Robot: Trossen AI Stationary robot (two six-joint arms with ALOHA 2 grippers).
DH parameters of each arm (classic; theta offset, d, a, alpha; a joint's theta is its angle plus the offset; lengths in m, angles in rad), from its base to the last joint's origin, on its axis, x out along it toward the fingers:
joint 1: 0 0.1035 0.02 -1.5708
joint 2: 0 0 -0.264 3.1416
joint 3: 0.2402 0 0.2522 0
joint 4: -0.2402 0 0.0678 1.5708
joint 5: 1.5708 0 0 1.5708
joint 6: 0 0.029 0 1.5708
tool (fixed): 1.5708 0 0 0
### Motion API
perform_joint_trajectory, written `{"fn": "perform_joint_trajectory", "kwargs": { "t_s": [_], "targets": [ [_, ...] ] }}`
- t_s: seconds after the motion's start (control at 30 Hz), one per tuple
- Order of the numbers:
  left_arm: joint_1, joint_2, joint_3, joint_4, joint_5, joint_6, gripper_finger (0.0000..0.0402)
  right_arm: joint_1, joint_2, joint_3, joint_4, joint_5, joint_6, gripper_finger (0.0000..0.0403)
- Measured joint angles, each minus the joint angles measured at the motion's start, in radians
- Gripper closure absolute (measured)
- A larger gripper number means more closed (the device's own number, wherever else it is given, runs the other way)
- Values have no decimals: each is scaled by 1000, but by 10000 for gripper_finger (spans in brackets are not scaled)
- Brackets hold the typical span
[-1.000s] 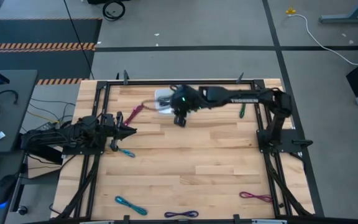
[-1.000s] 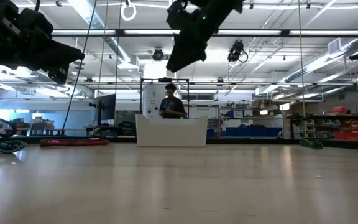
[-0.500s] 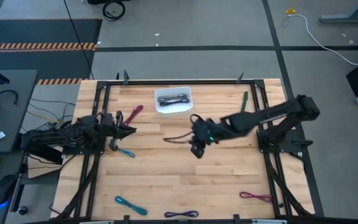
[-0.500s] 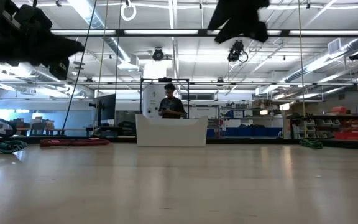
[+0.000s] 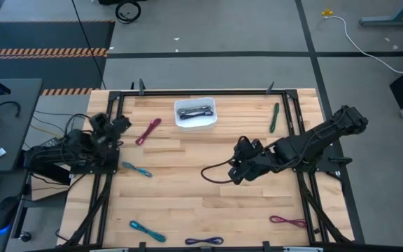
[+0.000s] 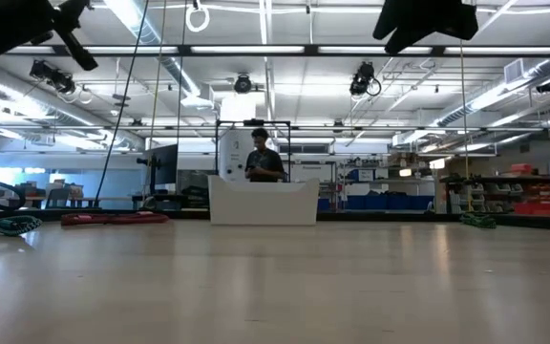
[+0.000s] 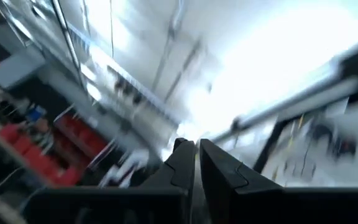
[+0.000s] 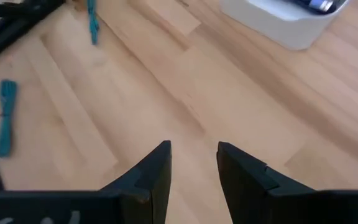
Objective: Pick and place USB-C Cables
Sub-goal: Put the top black blue charger cable into the white bin
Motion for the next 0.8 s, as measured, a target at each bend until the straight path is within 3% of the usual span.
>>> {"fn": "perform_joint_trajectory", "kwargs": {
  "t_s": [0.13,0.33,0.63,0.8],
  "targets": [
    [0,0,2,36,-56,-71,373,1,0,0,-34,-3,-73,269],
    [-1,101,156,-246,10,-83,384,9,0,0,-107,-89,-125,269],
    [-1,510,677,-1147,296,120,392,32,0,-12,-197,-107,-228,269],
    [-1,757,893,-1592,450,309,384,32,-10,-112,-137,-118,-285,270]
  ]
}}
